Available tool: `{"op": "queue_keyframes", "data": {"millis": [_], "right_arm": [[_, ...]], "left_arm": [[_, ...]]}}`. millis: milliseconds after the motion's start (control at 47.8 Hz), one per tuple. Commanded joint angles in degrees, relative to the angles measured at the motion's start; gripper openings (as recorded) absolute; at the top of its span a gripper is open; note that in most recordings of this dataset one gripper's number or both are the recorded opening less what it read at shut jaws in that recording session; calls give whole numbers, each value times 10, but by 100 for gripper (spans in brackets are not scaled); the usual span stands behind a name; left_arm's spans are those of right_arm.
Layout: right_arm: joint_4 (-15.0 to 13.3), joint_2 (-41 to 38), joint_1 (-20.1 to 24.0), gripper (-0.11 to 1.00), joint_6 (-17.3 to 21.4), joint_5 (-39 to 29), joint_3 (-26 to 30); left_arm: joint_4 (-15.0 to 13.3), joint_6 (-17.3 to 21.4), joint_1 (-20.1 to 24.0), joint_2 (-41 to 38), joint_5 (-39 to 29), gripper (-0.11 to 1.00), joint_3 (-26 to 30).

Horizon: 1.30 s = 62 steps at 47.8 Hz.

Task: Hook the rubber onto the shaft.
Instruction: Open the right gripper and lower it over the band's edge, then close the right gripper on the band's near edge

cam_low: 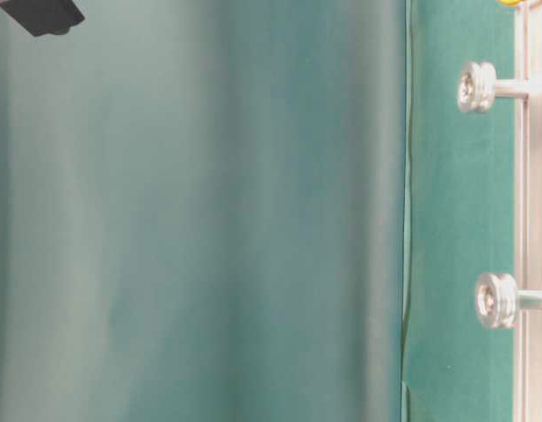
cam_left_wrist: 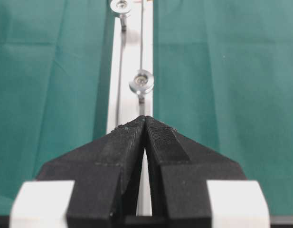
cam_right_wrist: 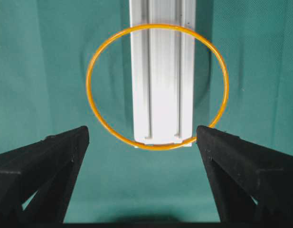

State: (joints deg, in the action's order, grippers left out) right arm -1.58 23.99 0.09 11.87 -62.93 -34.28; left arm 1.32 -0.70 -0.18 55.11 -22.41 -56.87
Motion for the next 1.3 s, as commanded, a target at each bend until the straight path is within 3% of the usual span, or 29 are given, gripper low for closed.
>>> {"op": "queue_keyframes", "data": {"millis": [0,481,1276], "right_arm": [[2,5,0,99,-1,4,13],[9,0,7,99,2,19,-4],[36,-69,61,99,4,170,-76]], "left_arm": [[1,0,1,-4,3,0,18],[1,-1,0,-4,3,0,18],[1,-1,1,-4,3,0,18]]}}
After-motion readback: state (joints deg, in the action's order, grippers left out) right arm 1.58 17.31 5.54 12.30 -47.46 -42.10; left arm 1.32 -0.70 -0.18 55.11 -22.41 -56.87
